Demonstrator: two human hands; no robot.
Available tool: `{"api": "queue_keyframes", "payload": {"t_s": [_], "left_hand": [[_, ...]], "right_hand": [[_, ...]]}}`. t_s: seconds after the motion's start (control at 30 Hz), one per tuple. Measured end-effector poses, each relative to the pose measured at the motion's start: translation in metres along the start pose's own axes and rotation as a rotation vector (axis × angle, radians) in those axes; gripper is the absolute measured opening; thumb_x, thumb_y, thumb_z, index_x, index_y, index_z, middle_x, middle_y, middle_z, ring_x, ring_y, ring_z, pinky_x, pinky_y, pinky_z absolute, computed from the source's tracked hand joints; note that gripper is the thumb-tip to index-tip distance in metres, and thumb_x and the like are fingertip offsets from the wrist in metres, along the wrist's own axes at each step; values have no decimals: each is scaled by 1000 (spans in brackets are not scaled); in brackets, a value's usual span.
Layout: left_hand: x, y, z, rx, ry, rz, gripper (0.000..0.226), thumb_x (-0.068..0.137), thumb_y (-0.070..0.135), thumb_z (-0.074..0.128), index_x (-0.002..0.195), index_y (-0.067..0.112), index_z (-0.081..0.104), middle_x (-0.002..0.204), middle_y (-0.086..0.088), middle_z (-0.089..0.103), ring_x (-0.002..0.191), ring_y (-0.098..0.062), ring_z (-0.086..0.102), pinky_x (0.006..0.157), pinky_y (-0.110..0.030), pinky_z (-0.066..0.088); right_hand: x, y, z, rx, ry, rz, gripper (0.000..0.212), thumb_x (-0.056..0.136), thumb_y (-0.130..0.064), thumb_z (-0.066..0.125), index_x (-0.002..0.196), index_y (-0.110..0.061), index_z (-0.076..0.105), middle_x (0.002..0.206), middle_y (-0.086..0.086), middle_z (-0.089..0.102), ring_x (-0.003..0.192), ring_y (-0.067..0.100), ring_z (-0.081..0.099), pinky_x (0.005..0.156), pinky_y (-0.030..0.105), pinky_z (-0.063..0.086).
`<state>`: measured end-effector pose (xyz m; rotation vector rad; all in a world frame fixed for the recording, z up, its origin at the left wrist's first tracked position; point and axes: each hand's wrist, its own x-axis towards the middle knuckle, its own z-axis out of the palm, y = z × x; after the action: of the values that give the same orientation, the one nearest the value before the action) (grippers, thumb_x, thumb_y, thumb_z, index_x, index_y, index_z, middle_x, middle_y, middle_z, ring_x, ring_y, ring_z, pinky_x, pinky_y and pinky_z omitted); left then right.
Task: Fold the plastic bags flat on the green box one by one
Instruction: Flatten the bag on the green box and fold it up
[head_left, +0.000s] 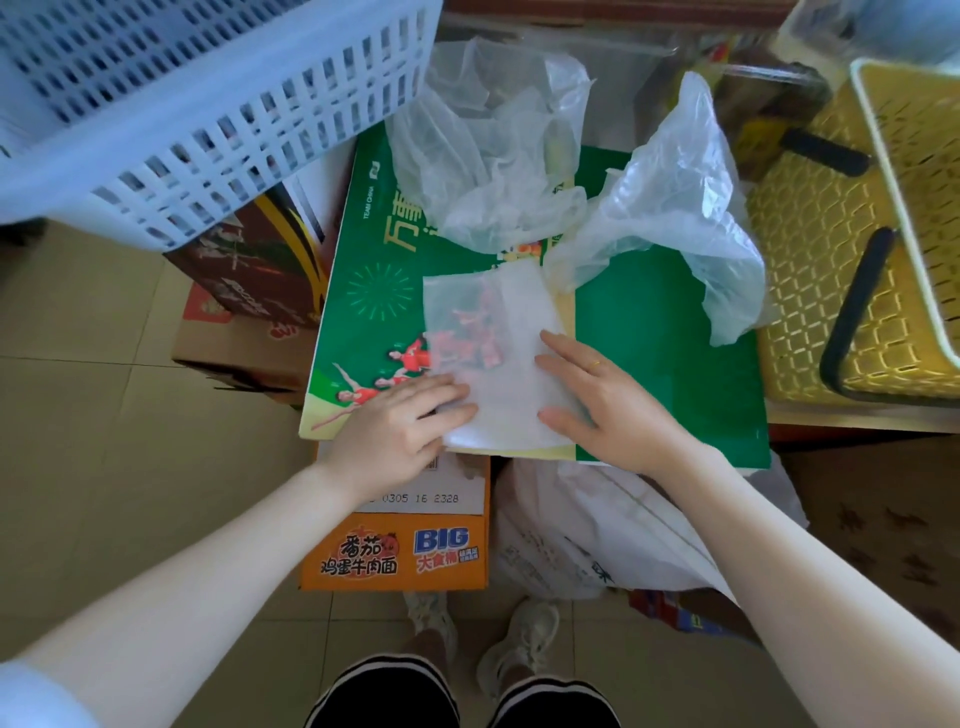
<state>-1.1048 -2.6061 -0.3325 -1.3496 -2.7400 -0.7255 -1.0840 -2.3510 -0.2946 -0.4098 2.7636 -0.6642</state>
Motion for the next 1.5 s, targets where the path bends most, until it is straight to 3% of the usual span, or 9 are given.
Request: {"api": "queue_keyframes", "payload": {"t_s": [0.13, 0.33, 0.6, 0.87, 1.0, 1.1, 1.3, 1.43, 1.5], "left_hand": [[-5, 5, -8, -442, 75, -235, 35, 91, 24, 40, 117, 18, 62, 114, 10, 63, 105, -4, 57, 92, -26, 45], [1, 16, -14, -451, 227, -571, 44, 96, 42, 31, 109, 13, 62, 44, 8, 37, 43, -7, 41, 44, -25, 23], [38, 12, -14, -219, 199, -788, 29, 97, 24, 40, 73, 11, 34, 51, 1, 34, 46, -21, 35, 42, -31, 14], [47, 6, -12, 86, 123, -761, 18, 95, 23, 45, 92, 5, 45, 72, -11, 52, 61, -35, 53, 44, -29, 18], [46, 2, -4, 206, 175, -531, 50, 81, 4, 57, 128, 2, 41, 118, -21, 52, 98, -37, 53, 73, -42, 44], [48, -9, 3, 256, 35, -222, 46, 82, 2, 35, 127, -1, 46, 136, -22, 43, 127, -35, 38, 106, -46, 19], [48, -16, 3, 157, -232, -279, 70, 88, 48, 24, 139, 2, 35, 148, -15, 32, 137, -28, 28, 112, -35, 8], [49, -19, 0, 188, -234, -270, 75, 84, 55, 31, 138, 3, 38, 145, -13, 37, 134, -30, 35, 112, -33, 6], [49, -20, 1, 198, -248, -268, 77, 84, 58, 32, 137, 3, 39, 144, -13, 39, 133, -30, 37, 110, -33, 9]], "right_hand": [[-11, 0, -4, 46, -184, -15, 103, 65, -77, 50, 145, -14, 30, 153, -2, 25, 140, 12, 23, 114, 28, 20], [-8, -5, -1, 398, -24, 213, 17, 88, -24, 63, 103, -18, 69, 97, -4, 71, 79, 16, 61, 75, 28, 44], [35, -20, 2, 371, 63, 566, 28, 97, -25, 41, 76, -7, 46, 75, 8, 51, 70, 24, 43, 58, 32, 27], [60, -22, 12, 122, 166, 763, 26, 97, -31, 32, 85, -11, 42, 71, 4, 45, 72, 29, 46, 49, 28, 27], [70, -23, 8, -21, 148, 770, 30, 99, -30, 29, 106, -8, 48, 93, 15, 57, 79, 32, 50, 61, 32, 36], [78, -21, 6, -90, 76, 773, 30, 99, -26, 26, 115, -7, 45, 98, 15, 58, 76, 30, 47, 57, 30, 33], [82, -29, 4, -187, 105, 809, 26, 96, -11, 31, 119, -6, 41, 103, 15, 59, 81, 31, 54, 54, 28, 32], [64, -39, 21, -385, 541, 289, 31, 76, 1, 47, 105, 2, 58, 113, 19, 61, 100, 38, 59, 75, 40, 46], [57, -46, 34, -411, 460, 91, 43, 77, -10, 42, 115, 0, 58, 134, 17, 51, 125, 34, 44, 105, 44, 31]]}}
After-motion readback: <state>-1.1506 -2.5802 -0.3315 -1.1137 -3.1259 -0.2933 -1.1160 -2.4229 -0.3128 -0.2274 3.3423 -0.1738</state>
